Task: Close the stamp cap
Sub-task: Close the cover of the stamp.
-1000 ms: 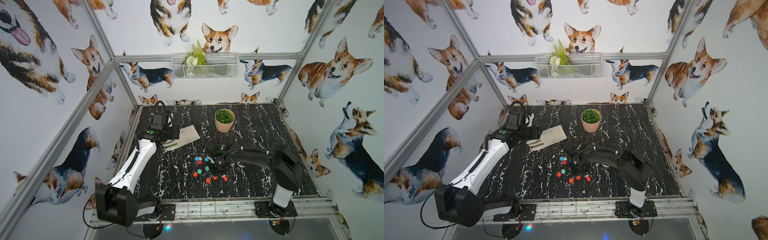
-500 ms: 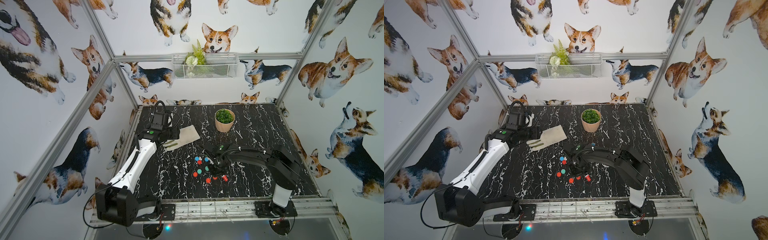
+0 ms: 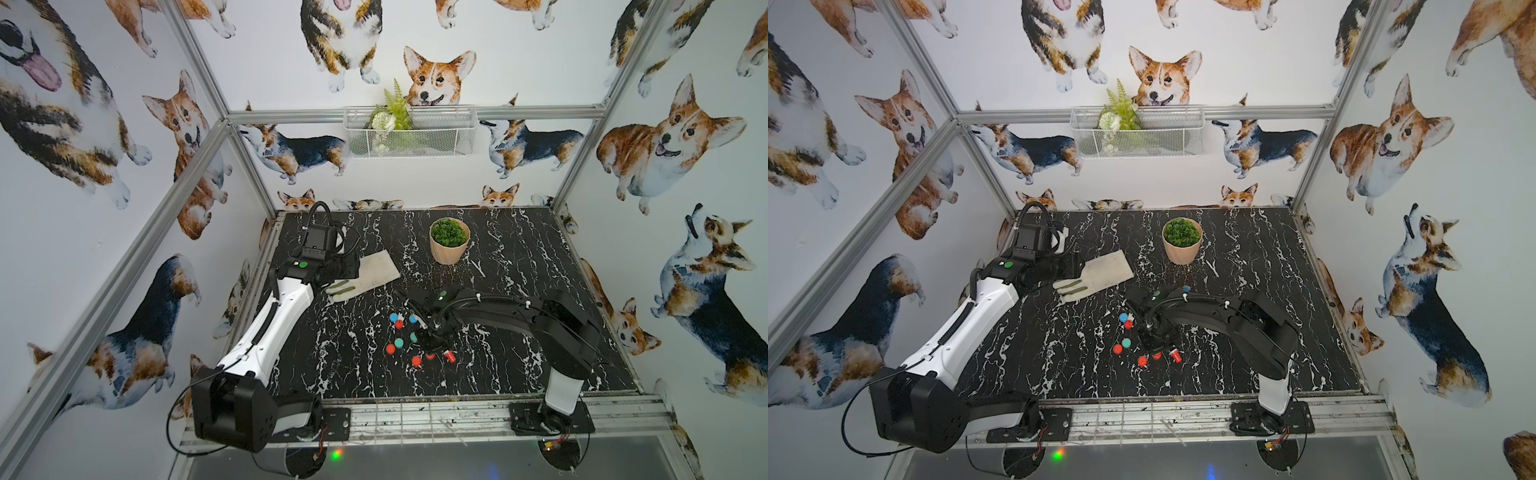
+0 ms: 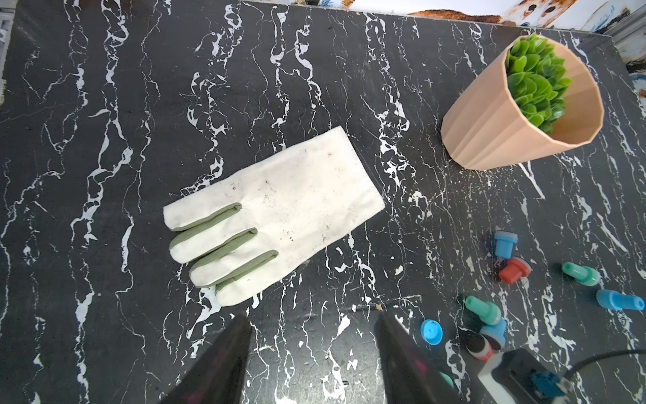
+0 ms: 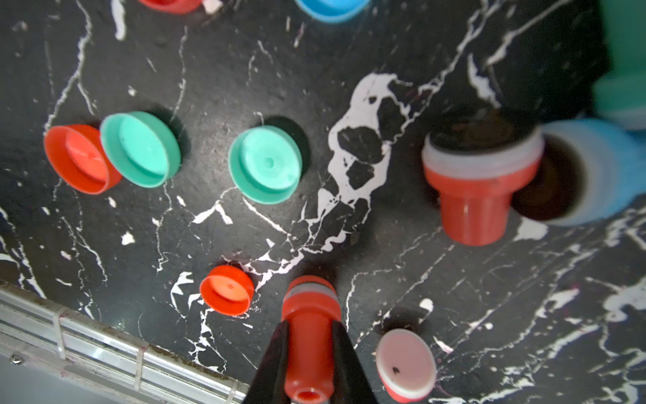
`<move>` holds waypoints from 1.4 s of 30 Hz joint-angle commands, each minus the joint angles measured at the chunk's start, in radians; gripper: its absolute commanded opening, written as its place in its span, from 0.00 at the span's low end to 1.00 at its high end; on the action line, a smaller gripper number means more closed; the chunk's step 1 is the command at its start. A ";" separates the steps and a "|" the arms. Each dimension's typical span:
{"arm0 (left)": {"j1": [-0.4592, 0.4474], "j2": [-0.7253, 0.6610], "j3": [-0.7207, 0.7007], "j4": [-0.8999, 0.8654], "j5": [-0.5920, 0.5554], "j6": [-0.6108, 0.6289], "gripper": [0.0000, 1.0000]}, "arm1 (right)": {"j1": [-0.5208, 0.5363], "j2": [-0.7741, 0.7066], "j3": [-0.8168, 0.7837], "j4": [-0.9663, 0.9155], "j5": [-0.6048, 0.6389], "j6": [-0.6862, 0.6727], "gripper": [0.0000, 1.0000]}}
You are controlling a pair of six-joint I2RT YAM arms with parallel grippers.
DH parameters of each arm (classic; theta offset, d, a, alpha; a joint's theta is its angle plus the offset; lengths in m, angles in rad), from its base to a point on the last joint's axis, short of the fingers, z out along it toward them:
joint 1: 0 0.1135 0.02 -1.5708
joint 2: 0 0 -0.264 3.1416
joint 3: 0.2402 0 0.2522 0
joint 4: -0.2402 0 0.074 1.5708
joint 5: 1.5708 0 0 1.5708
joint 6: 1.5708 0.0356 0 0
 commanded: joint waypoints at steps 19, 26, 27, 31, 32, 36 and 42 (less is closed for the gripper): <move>0.001 0.007 0.002 0.005 -0.001 0.008 0.62 | 0.013 -0.027 -0.006 -0.036 0.008 0.008 0.00; 0.002 0.007 0.004 0.004 -0.002 0.009 0.61 | 0.014 -0.048 -0.006 -0.037 0.011 0.010 0.00; 0.002 0.007 0.004 0.004 -0.001 0.009 0.62 | 0.015 -0.048 -0.004 -0.037 0.010 0.010 0.00; 0.002 0.007 0.003 0.004 -0.001 0.009 0.62 | 0.015 -0.036 -0.013 -0.028 0.003 0.010 0.00; 0.001 0.007 0.003 0.003 -0.001 0.009 0.62 | 0.016 -0.034 -0.015 -0.026 0.000 0.010 0.00; 0.002 0.007 0.003 0.003 -0.004 0.009 0.62 | 0.016 -0.023 -0.025 -0.014 -0.010 0.011 0.00; 0.001 0.008 0.004 0.001 -0.004 0.009 0.62 | 0.018 -0.016 -0.038 -0.002 -0.018 0.013 0.00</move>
